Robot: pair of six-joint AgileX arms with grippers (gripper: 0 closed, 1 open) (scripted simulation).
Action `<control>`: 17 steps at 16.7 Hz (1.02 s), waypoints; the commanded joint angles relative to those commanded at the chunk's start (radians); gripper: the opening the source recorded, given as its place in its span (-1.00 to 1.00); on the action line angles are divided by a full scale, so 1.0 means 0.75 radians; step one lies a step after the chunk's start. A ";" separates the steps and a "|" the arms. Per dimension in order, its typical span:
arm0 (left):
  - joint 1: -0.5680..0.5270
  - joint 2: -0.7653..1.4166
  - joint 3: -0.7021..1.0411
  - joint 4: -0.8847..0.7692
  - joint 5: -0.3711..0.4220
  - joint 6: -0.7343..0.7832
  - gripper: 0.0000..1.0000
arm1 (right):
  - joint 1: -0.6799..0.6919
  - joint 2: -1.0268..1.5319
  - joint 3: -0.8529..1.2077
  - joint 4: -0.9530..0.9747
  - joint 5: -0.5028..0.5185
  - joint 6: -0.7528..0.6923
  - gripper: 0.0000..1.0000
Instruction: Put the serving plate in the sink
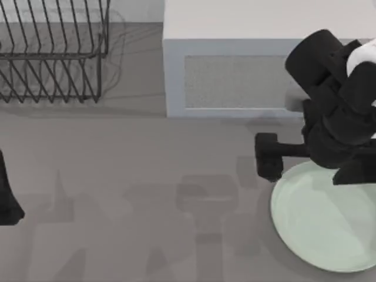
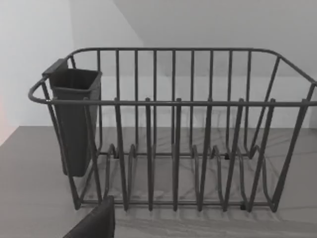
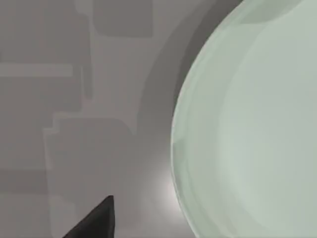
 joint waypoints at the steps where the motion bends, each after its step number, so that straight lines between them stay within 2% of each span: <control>1: 0.000 0.000 0.000 0.000 0.000 0.000 1.00 | 0.026 0.076 0.056 -0.045 0.000 0.026 1.00; 5: 0.000 0.000 0.000 0.000 0.000 0.000 1.00 | 0.084 0.239 0.179 -0.146 0.000 0.086 1.00; 11: 0.000 0.000 0.000 0.000 0.000 0.000 1.00 | 0.079 0.242 0.176 -0.142 0.000 0.086 1.00; 14: 0.000 0.000 0.000 0.000 0.000 0.000 1.00 | 0.080 0.286 0.117 -0.048 0.000 0.087 1.00; 17: 0.000 0.000 0.000 0.000 0.000 0.000 1.00 | 0.084 0.367 0.020 0.151 0.001 0.090 1.00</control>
